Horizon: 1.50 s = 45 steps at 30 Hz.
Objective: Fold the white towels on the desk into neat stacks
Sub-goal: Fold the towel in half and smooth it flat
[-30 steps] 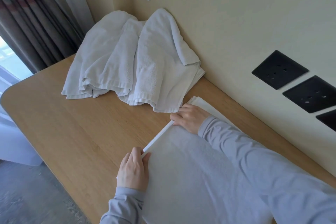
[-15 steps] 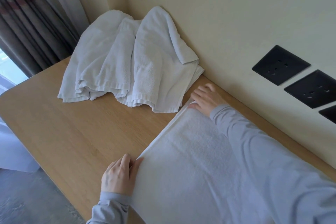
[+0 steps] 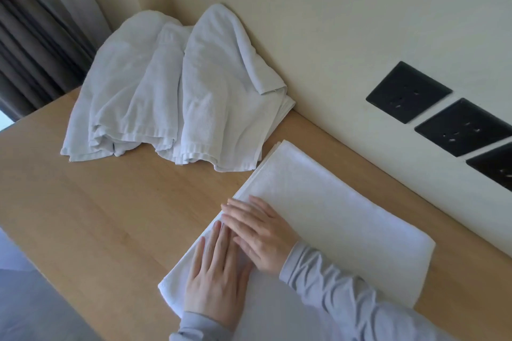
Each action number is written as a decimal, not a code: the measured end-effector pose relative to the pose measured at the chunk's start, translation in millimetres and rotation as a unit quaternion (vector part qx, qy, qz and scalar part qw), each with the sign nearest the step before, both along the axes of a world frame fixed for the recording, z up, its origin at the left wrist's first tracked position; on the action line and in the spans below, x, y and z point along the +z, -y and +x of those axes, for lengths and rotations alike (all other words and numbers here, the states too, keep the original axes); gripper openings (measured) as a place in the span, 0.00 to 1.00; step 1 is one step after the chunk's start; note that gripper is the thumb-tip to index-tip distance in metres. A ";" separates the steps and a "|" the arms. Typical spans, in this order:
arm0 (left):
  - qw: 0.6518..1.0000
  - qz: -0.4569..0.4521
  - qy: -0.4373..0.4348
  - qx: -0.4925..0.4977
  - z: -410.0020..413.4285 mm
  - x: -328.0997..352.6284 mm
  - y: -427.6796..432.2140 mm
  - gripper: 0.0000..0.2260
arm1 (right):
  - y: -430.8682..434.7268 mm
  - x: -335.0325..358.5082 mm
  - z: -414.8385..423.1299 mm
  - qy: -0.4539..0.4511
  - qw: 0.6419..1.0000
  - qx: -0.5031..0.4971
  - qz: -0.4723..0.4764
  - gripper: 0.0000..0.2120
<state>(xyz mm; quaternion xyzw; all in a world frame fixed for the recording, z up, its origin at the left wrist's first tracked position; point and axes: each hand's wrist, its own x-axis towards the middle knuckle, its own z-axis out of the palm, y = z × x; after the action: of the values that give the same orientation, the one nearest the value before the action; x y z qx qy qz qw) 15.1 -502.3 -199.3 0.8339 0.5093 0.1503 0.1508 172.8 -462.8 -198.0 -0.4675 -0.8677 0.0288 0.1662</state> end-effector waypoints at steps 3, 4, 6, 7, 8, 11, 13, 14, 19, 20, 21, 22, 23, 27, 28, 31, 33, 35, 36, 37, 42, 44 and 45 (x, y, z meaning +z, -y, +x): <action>0.998 -0.036 -0.046 0.002 -6.5 -11.3 3.3 0.30 | -0.8 -10.9 35.4 0.085 0.992 0.019 -0.086 0.25; 0.998 -0.046 -0.052 0.007 -7.2 -13.1 3.5 0.31 | -13.9 -9.2 53.8 0.118 0.987 -0.035 -0.106 0.26; 0.996 -0.052 -0.064 0.015 -5.2 -13.4 4.2 0.31 | -39.9 -3.6 88.0 0.160 0.966 -0.142 -0.147 0.28; 0.996 -0.051 -0.067 0.018 -3.7 -13.6 4.3 0.31 | -49.8 -3.9 102.3 0.165 0.954 -0.183 -0.170 0.28; 0.996 -0.049 -0.069 0.020 -3.0 -14.2 4.4 0.31 | -56.4 -5.8 111.8 0.156 0.946 -0.216 -0.184 0.27; 0.996 -0.046 -0.068 0.033 -3.5 -15.0 4.0 0.31 | -59.9 -1.9 106.5 0.148 0.933 -0.278 -0.172 0.27; 0.996 -0.045 -0.074 0.035 -3.1 -14.2 4.7 0.32 | -42.8 8.4 81.2 0.132 0.952 -0.254 -0.110 0.29; 0.995 -0.046 -0.078 0.033 -3.1 -13.5 5.2 0.32 | -25.5 10.6 63.6 0.103 0.971 -0.200 -0.084 0.29; 0.994 -0.038 -0.097 0.022 -3.8 -11.8 6.4 0.33 | 73.9 -6.6 47.3 0.155 0.981 0.067 -0.090 0.30; 0.994 -0.038 -0.099 0.027 -3.7 -11.4 6.7 0.33 | 74.3 -5.4 73.1 0.184 0.977 0.044 -0.101 0.30; 0.993 -0.038 -0.103 0.032 -3.2 -11.3 7.0 0.33 | 72.3 -0.5 103.9 0.216 0.968 -0.008 -0.130 0.31; 0.993 -0.036 -0.110 0.034 -2.1 -11.1 7.0 0.33 | 69.3 4.3 138.9 0.246 0.952 -0.074 -0.164 0.32; 0.992 -0.034 -0.118 0.034 -0.5 -10.5 7.2 0.34 | 67.2 8.3 174.8 0.278 0.929 -0.143 -0.195 0.32; 0.991 -0.017 -0.121 0.055 3.5 -5.6 9.5 0.37 | 69.6 30.1 243.0 0.351 0.850 -0.292 -0.261 0.50; 0.991 -0.019 -0.109 0.073 6.8 -3.6 13.4 0.38 | 72.6 35.1 236.1 0.326 0.872 -0.283 -0.229 0.49; 0.991 -0.029 -0.063 0.111 41.0 9.0 50.3 0.36 | 94.1 45.2 185.6 0.199 0.952 -0.202 -0.112 0.34; 0.997 -0.038 -0.022 0.057 79.5 9.2 93.9 0.32 | 121.9 32.0 143.8 0.135 0.982 -0.110 -0.078 0.27; 0.998 -0.056 -0.025 0.004 110.7 5.4 137.3 0.31 | 151.8 14.3 116.6 0.154 0.984 -0.016 -0.084 0.22; 0.997 -0.071 -0.037 -0.003 117.5 4.0 151.1 0.31 | 159.7 9.9 114.6 0.177 0.979 0.012 -0.104 0.22; 0.995 -0.085 -0.052 -0.001 119.4 2.4 158.9 0.31 | 161.2 8.6 120.2 0.196 0.973 0.027 -0.123 0.24; 0.994 -0.086 -0.072 0.015 115.6 -7.5 164.7 0.32 | 135.1 17.0 195.5 0.261 0.944 -0.083 -0.183 0.33; 0.993 -0.093 -0.073 0.017 117.9 -7.7 166.3 0.32 | 125.8 16.8 226.4 0.292 0.922 -0.162 -0.193 0.32; 0.993 -0.094 -0.075 0.020 118.2 -7.3 166.4 0.32 | 121.1 16.8 237.1 0.294 0.913 -0.196 -0.205 0.31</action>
<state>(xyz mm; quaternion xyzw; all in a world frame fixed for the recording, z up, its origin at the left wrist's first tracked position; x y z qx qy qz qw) 133.3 -668.7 -206.7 0.8146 0.5475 0.0415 0.1868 409.9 -584.0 -181.2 -0.6395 -0.7432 0.0335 -0.1936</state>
